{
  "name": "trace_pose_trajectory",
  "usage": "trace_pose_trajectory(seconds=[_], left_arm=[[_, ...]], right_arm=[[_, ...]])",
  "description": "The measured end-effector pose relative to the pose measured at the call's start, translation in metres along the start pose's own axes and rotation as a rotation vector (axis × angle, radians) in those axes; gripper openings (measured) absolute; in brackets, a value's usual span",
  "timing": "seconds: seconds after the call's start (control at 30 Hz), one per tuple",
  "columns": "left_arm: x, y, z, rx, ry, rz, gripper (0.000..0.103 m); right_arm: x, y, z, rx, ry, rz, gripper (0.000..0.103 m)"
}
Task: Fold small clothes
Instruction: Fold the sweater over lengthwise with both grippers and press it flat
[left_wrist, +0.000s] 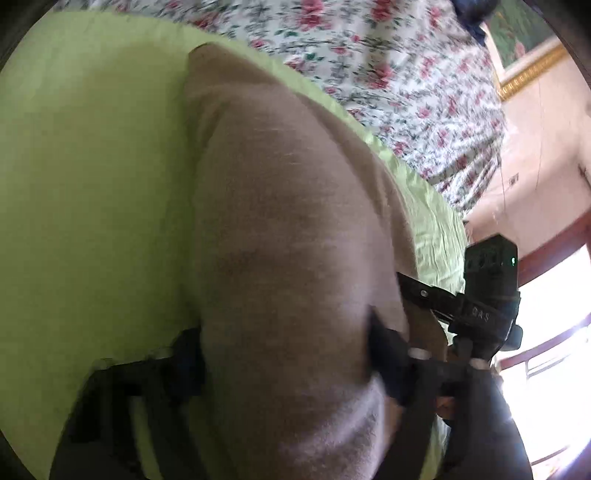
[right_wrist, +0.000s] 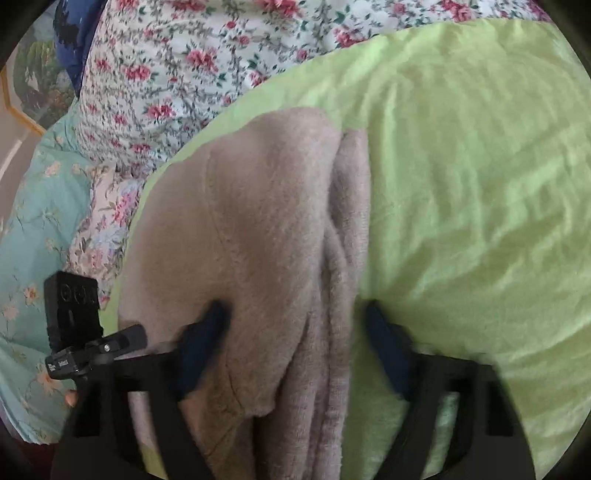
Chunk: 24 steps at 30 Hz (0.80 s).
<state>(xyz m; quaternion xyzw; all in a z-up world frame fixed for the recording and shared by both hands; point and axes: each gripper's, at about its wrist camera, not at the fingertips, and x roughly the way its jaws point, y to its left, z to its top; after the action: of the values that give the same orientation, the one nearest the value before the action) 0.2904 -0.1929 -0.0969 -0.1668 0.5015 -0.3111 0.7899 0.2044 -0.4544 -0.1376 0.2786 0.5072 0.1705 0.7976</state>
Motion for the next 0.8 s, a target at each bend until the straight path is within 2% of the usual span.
trace_pose_trajectory(seconds=[0.03, 0.07, 0.1, 0.2, 0.33, 0.47, 0.53, 0.63, 0.7, 0.8], left_arm=[[-0.004, -0.004, -0.001, 0.019, -0.014, 0.007, 0.058], [-0.009, -0.008, -0.002, 0.032, -0.024, 0.007, 0.054], [-0.015, -0.011, -0.003, 0.042, -0.035, 0.005, 0.049], [-0.047, -0.013, -0.011, 0.061, -0.063, 0.005, 0.044], [-0.109, -0.002, -0.036, 0.096, -0.102, 0.023, 0.044], [-0.164, 0.024, -0.066, 0.08, -0.123, 0.055, 0.044], [-0.186, 0.038, -0.084, 0.068, -0.126, 0.082, 0.044], [-0.198, 0.058, -0.106, 0.058, -0.123, 0.115, 0.045], [-0.191, 0.079, -0.12, 0.012, -0.084, 0.129, 0.047], [-0.186, 0.102, -0.134, -0.05, -0.09, 0.127, 0.059]], right_arm=[[-0.001, 0.004, -0.001, -0.001, -0.005, 0.0, 0.043], [-0.002, 0.008, -0.003, -0.012, -0.01, -0.007, 0.038], [-0.006, 0.014, -0.005, -0.02, -0.022, -0.012, 0.037], [-0.017, 0.039, -0.013, -0.044, -0.057, -0.011, 0.035], [-0.021, 0.081, -0.034, -0.079, -0.073, 0.053, 0.034], [-0.001, 0.126, -0.065, -0.112, -0.05, 0.157, 0.033], [0.01, 0.142, -0.078, -0.131, -0.036, 0.18, 0.033], [0.037, 0.159, -0.096, -0.136, 0.016, 0.204, 0.033], [0.052, 0.162, -0.103, -0.134, 0.055, 0.182, 0.033], [0.064, 0.159, -0.114, -0.122, 0.059, 0.148, 0.035]])
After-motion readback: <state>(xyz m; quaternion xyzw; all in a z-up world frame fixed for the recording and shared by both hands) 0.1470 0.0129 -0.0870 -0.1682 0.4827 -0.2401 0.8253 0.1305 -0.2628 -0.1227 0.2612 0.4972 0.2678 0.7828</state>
